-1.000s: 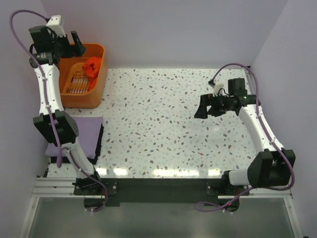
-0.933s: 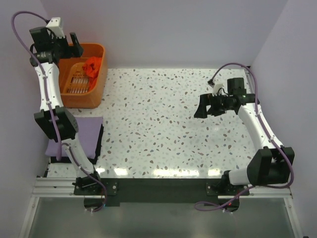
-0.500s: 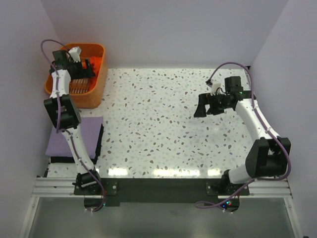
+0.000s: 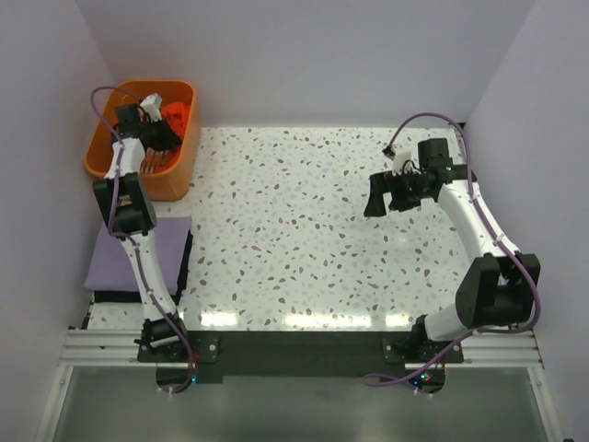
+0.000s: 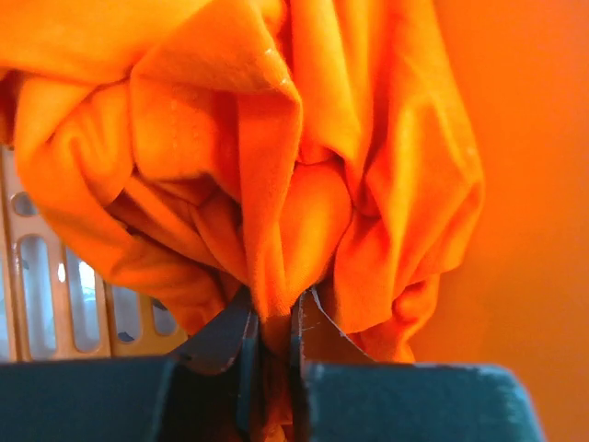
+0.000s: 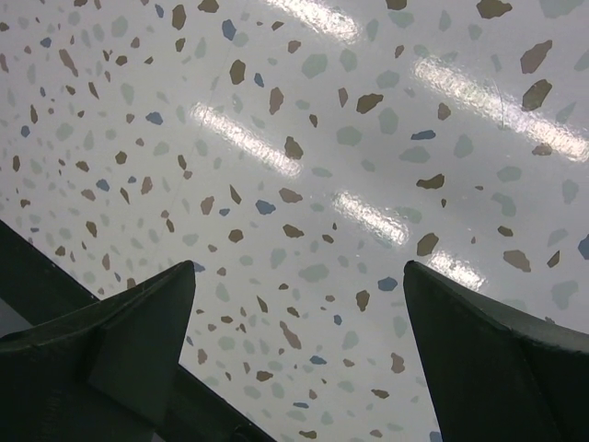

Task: Fold and stack the t-shirts
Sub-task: Grab the tshirt from the pile, then move the tshirt to the center of the board

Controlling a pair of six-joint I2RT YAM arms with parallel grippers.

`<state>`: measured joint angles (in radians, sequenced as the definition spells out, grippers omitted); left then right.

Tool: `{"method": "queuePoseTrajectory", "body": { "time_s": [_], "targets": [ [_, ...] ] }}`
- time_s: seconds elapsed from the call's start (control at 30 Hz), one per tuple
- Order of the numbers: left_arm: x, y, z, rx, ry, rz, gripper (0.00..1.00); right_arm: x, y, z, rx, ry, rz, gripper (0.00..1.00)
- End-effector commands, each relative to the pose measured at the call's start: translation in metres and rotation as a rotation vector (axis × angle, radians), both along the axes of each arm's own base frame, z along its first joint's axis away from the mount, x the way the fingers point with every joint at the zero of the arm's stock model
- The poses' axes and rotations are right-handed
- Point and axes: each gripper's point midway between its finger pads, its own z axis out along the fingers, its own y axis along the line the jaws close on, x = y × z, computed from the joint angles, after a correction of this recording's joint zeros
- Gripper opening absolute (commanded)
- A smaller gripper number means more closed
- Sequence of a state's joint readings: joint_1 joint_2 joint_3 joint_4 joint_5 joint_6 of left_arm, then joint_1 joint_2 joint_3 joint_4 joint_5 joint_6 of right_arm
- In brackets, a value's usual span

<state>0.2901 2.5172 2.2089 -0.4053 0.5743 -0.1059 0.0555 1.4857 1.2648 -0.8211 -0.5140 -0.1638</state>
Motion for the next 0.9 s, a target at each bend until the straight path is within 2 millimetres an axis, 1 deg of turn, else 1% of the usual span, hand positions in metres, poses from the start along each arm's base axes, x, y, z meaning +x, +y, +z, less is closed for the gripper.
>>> {"method": "queuePoseTrajectory", "body": {
  "time_s": [0.0, 0.03, 0.1, 0.13, 0.17, 0.2, 0.23, 0.27, 0.3, 0.33, 0.37, 0.43, 0.47, 0.5, 0.57, 0.6, 0.67, 0.7, 0.73, 0.77, 0.8, 0.83, 0.87],
  "targets": [
    [0.018, 0.036, 0.076, 0.075, -0.230, 0.078, 0.00, 0.005, -0.005, 0.020, -0.022, -0.060, 0.004, 0.99],
    [0.016, 0.043, 0.107, 0.105, -0.286, 0.095, 0.00, 0.006, -0.004, 0.022, -0.021, -0.067, 0.004, 0.99],
    [0.015, 0.064, 0.146, 0.177, -0.373, 0.140, 0.00, 0.006, -0.003, 0.024, -0.011, -0.071, 0.005, 0.99],
    [0.010, 0.068, 0.184, 0.213, -0.439, 0.160, 0.00, 0.005, -0.002, 0.024, -0.008, -0.069, 0.007, 0.99],
    [0.009, 0.076, 0.209, 0.253, -0.498, 0.189, 0.00, 0.006, -0.001, 0.025, -0.002, -0.074, 0.009, 0.99],
    [-0.001, 0.078, 0.248, 0.298, -0.570, 0.199, 0.00, 0.006, -0.001, 0.026, -0.001, -0.074, 0.010, 0.99],
    [-0.005, 0.077, 0.270, 0.322, -0.617, 0.203, 0.00, 0.006, -0.001, 0.026, 0.000, -0.078, 0.009, 0.99],
    [-0.009, 0.073, 0.297, 0.345, -0.684, 0.202, 0.00, 0.007, 0.000, 0.028, 0.006, -0.082, 0.008, 0.99],
    [-0.015, 0.072, 0.315, 0.350, -0.717, 0.205, 0.00, 0.007, 0.000, 0.027, 0.008, -0.081, 0.006, 0.99],
    [-0.027, 0.066, 0.352, 0.364, -0.800, 0.207, 0.00, 0.007, 0.000, 0.027, 0.010, -0.079, 0.005, 0.99],
    [-0.032, 0.059, 0.370, 0.361, -0.843, 0.193, 0.00, 0.008, 0.001, 0.028, 0.014, -0.082, 0.001, 0.99],
    [-0.047, 0.040, 0.411, 0.337, -0.917, 0.166, 0.00, 0.009, 0.002, 0.028, 0.019, -0.084, 0.000, 0.99],
    [-0.052, 0.028, 0.420, 0.318, -0.933, 0.136, 0.00, 0.010, 0.002, 0.029, 0.021, -0.085, -0.004, 0.99],
    [-0.060, 0.008, 0.437, 0.282, -0.964, 0.105, 0.00, 0.012, 0.002, 0.030, 0.023, -0.090, -0.004, 0.99],
    [-0.071, -0.023, 0.455, 0.241, -0.996, 0.044, 0.00, 0.013, 0.002, 0.031, 0.025, -0.093, -0.009, 0.99],
    [-0.081, -0.056, 0.469, 0.198, -1.022, -0.012, 0.00, 0.014, 0.003, 0.032, 0.025, -0.099, -0.008, 0.99],
    [-0.094, -0.097, 0.475, 0.134, -1.029, -0.105, 0.00, 0.016, 0.002, 0.035, 0.026, -0.107, -0.014, 0.99],
    [-0.108, -0.134, 0.478, 0.062, -1.023, -0.170, 0.00, 0.015, 0.002, 0.035, 0.025, -0.106, -0.011, 0.99],
    [-0.115, -0.153, 0.478, 0.026, -1.020, -0.214, 0.00, 0.015, 0.002, 0.036, 0.027, -0.112, -0.013, 0.99],
    [-0.125, -0.174, 0.479, -0.011, -1.018, -0.273, 0.00, 0.016, 0.001, 0.037, 0.021, -0.116, -0.018, 0.99],
    [-0.141, -0.202, 0.475, -0.085, -0.988, -0.337, 0.00, 0.017, 0.001, 0.039, 0.019, -0.122, -0.019, 0.99],
    [-0.152, -0.222, 0.473, -0.120, -0.978, -0.393, 0.00, 0.017, 0.000, 0.039, 0.015, -0.124, -0.020, 0.99],
    [-0.163, -0.237, 0.468, -0.148, -0.960, -0.454, 0.07, 0.017, -0.003, 0.038, 0.001, -0.121, -0.024, 0.99]
  ]
}}
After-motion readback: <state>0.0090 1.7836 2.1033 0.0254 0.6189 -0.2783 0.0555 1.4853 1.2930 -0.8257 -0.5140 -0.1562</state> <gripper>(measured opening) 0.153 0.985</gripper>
